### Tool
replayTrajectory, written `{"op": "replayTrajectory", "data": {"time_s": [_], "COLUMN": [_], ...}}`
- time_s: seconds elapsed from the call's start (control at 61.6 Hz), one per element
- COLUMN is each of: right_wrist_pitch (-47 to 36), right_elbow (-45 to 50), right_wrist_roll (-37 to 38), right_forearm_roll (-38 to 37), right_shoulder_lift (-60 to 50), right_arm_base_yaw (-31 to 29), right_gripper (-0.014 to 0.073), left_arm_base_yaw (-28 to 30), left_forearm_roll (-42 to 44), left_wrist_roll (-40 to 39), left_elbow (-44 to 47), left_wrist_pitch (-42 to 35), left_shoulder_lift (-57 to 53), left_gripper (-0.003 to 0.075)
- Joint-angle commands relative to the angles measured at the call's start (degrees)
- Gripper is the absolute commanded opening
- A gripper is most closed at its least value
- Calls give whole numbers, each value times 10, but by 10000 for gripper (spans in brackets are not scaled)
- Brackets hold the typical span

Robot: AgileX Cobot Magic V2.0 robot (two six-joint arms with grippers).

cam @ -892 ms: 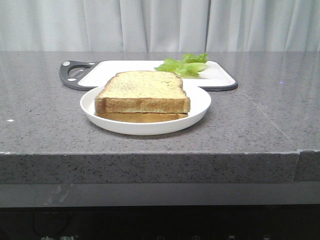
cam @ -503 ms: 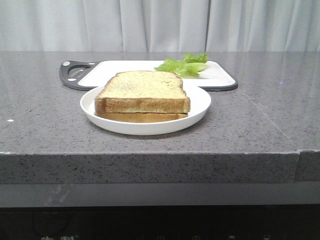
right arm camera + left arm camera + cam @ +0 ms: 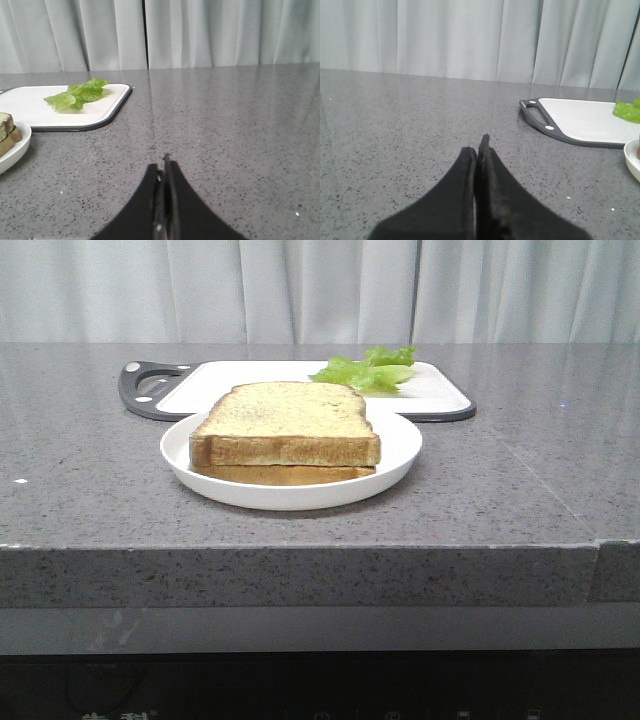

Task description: Left arm grabs bread, right arm adds lettuce

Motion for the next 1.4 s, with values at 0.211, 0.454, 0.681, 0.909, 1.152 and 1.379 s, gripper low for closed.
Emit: {"op": "replayTrajectory", "data": {"time_s": [0.211, 0.454, 0.681, 0.909, 1.152, 1.379], "right_wrist_pitch": [-20, 48, 132, 233, 318, 332], "right_elbow": [-60, -210, -334, -389, -388, -388], "right_wrist_roll": [2, 0, 0, 0, 0, 0], "right_forearm_roll": [4, -11, -18, -18, -18, -18], "right_shoulder_lift": [-13, 9, 102, 202, 284, 335], "right_arm_base_yaw": [0, 0, 0, 0, 0, 0], "right_gripper": [-117, -117, -117, -117, -117, -117], "left_arm_base_yaw": [2, 2, 2, 2, 2, 2], "left_forearm_roll": [-40, -40, -39, -39, -46, -63], "left_wrist_roll": [-3, -3, 0, 1, 1, 1], "left_elbow": [-49, -218, -371, -432, -431, -431], "left_wrist_pitch": [-46, 67, 182, 263, 287, 313], "left_shoulder_lift": [-10, 42, 151, 249, 305, 331], "left_gripper": [-20, -20, -20, -20, -20, -20]}}
